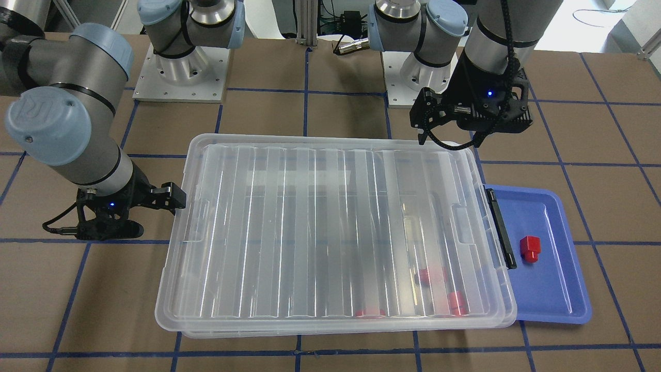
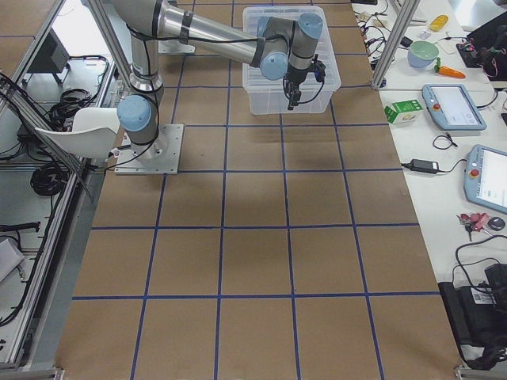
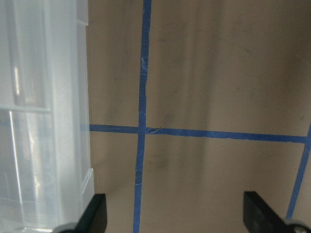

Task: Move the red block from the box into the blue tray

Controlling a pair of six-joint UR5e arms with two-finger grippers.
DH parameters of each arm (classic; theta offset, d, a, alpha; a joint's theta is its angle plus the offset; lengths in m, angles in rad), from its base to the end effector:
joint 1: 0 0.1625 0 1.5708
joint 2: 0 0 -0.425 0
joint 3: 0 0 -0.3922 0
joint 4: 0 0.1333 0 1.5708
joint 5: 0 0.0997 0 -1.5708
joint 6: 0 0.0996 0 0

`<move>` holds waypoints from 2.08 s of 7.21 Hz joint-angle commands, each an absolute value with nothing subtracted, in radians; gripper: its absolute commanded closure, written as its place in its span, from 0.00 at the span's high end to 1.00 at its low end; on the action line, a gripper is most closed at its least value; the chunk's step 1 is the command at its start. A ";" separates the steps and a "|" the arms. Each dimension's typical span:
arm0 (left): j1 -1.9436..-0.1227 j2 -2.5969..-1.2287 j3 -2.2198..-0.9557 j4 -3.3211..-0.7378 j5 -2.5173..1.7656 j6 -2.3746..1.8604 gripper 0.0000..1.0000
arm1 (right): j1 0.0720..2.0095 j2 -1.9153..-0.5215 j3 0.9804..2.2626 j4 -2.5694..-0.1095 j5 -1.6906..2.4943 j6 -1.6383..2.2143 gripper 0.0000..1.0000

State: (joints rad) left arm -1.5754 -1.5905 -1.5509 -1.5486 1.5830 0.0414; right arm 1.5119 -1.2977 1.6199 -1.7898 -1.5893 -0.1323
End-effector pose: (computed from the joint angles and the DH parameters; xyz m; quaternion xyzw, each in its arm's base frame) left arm -0.1344 -0.5019 0.4902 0.0229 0.9997 -0.0111 0.0063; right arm 0.0974 -0.5823 0.3382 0.0371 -0.9979 -0.0522 0.0043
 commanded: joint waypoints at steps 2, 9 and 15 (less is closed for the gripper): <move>-1.565 -1.591 -1.542 -1.566 1.581 0.043 1.00 | 1.513 -1.298 1.620 -1.787 -1.589 -0.133 1.00; -1.565 -1.594 -1.532 -1.572 1.582 0.043 1.00 | 1.479 -1.482 1.556 -1.646 -1.589 -0.132 1.00; -1.565 -1.597 -1.531 -1.569 1.583 0.041 1.00 | 1.554 -1.577 1.609 -1.640 -1.589 -0.132 1.00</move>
State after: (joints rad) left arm -1.5647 -1.5946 -1.5309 -1.5703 1.5834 0.0426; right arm 1.5403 -1.5724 1.6058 -1.6399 -1.5892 -0.1319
